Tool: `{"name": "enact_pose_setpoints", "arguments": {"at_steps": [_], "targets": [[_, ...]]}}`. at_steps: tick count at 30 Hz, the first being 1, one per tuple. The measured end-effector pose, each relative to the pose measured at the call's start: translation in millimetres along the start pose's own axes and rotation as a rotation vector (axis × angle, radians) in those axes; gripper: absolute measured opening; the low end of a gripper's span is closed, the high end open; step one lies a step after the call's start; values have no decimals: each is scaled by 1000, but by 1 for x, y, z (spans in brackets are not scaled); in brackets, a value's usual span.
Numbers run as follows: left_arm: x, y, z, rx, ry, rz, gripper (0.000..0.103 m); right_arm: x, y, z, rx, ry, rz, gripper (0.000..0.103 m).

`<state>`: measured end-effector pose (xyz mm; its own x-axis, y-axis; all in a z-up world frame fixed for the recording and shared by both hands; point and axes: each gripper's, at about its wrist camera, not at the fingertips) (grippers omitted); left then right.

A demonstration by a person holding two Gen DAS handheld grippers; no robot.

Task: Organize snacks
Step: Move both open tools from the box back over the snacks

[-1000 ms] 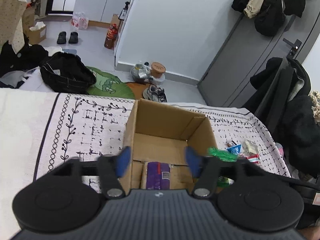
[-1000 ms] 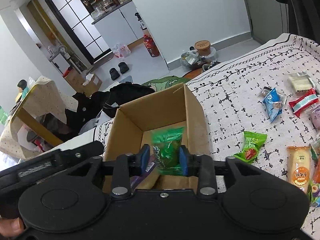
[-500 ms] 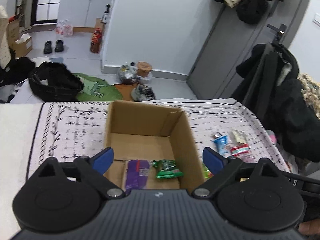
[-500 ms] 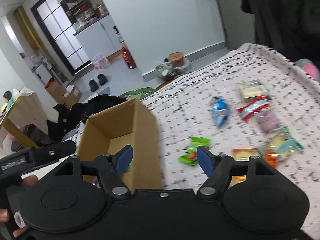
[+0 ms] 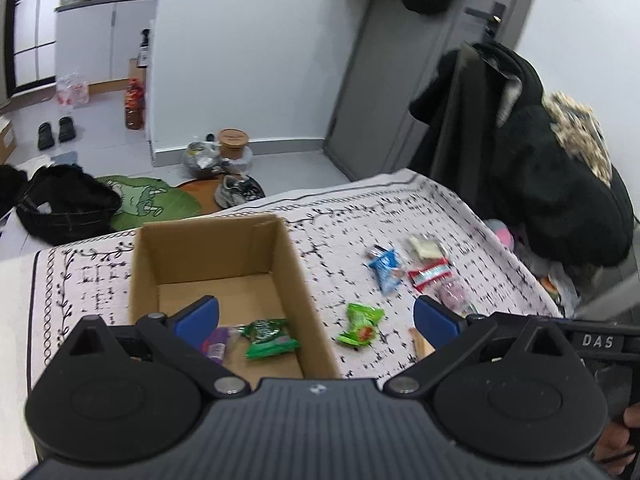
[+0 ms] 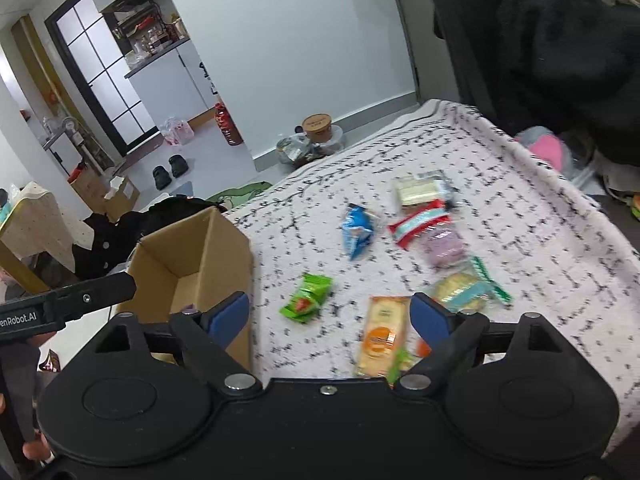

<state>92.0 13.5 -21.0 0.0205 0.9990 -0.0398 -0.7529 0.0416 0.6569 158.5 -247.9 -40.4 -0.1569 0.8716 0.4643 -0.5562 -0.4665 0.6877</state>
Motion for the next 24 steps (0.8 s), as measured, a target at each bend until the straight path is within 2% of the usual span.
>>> {"name": "enact_pose_setpoints", "arguments": {"at_steps": [7,18,21,23,24], "targets": [[-28,-11,7,19,-71,-43,103,-40,14,-2,4,-47,-29,92],[-53,-39,15,80,-87,-59,103,-80,7,3,3,-125,-6,90],[-59,-46,16,88,-104,-68,103,-88,-2,4,10,-137,-7,83],[-65,-51,18,91,-117,-75,103,-93,-9,2,34,-147,-8,74],[-67,-53,19,89,-119,-79,103,-94,-11,1,43,-150,-6,72]]}}
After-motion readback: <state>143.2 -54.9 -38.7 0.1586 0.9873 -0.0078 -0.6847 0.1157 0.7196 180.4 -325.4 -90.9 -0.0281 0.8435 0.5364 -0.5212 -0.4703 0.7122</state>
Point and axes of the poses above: each gripper's, at about its wrist camera, not at the fingertips, and y roughly against the way its jaws point, x to its left, z to its top, and after that the axes turned 14 degrees about -y, right-handed
